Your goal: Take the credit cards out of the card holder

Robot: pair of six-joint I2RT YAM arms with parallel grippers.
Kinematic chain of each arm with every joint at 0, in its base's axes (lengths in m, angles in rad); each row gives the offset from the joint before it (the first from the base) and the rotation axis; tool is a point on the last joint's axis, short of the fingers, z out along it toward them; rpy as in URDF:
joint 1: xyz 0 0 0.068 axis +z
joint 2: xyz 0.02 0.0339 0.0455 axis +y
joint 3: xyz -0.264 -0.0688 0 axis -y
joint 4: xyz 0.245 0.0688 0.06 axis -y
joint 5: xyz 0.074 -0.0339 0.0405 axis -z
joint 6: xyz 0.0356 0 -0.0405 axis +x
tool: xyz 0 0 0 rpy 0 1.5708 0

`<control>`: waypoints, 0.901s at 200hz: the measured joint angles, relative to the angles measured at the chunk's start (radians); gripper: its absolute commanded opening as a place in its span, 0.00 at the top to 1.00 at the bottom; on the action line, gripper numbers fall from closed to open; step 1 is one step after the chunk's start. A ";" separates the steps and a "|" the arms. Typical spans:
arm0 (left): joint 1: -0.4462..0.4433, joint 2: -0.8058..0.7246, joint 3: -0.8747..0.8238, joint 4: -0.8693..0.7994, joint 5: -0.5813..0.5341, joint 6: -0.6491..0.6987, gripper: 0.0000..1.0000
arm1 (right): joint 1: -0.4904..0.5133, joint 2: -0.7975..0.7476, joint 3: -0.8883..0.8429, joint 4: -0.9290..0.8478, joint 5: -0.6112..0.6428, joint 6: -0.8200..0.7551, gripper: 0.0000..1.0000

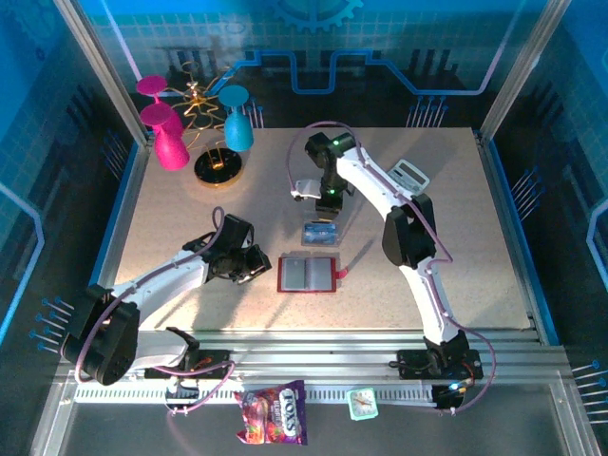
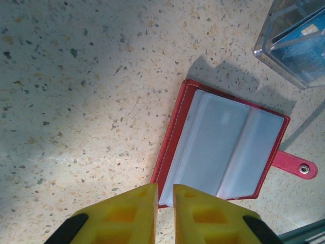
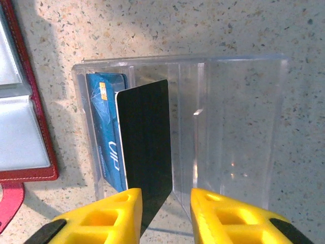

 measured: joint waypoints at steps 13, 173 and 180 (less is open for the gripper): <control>0.000 0.000 0.000 0.005 0.003 0.000 0.84 | 0.000 -0.020 -0.021 0.010 0.006 0.004 0.65; 0.000 0.008 0.000 0.013 0.010 0.000 0.84 | 0.008 -0.082 -0.224 0.175 0.072 0.062 0.54; 0.000 0.008 0.000 0.013 0.010 0.000 0.84 | 0.008 -0.089 -0.233 0.189 0.082 0.064 0.54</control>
